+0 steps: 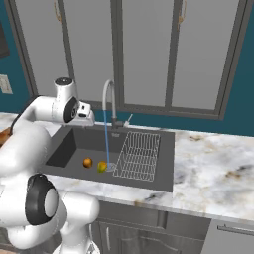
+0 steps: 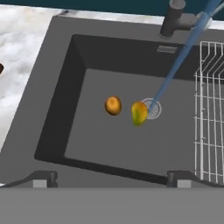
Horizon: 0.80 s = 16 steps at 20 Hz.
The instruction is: Pick the mango, mango from the sink and place them on the cutting board to airdry. Then turn off the sink faucet.
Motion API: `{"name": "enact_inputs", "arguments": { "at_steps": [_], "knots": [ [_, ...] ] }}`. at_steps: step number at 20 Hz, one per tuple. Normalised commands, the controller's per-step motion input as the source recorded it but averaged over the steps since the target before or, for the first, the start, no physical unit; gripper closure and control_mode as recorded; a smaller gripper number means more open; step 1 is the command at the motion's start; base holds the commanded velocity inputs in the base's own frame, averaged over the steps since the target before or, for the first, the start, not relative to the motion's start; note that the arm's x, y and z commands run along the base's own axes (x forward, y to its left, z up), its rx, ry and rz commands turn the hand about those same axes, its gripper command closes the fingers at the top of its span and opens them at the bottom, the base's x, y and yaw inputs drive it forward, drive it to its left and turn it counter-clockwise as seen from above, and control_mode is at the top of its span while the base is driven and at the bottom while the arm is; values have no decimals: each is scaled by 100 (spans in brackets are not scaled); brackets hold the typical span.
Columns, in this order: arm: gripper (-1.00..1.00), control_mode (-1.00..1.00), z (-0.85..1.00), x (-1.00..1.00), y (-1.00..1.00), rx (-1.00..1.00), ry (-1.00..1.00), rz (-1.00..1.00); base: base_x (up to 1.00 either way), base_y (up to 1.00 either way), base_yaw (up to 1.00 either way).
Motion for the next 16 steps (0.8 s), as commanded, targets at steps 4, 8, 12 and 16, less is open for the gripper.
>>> {"name": "enact_inputs", "arguments": {
  "at_steps": [4,8,12,16],
  "knots": [
    [-100,-100,-31,31,16,0,0,5,0,0,0],
    [-100,-100,-26,27,10,0,0,2,0,0,0],
    [-100,-100,-30,26,2,0,1,0,0,0,0],
    [-100,-100,-27,18,0,0,0,0,0,0,0]
  ]
}}
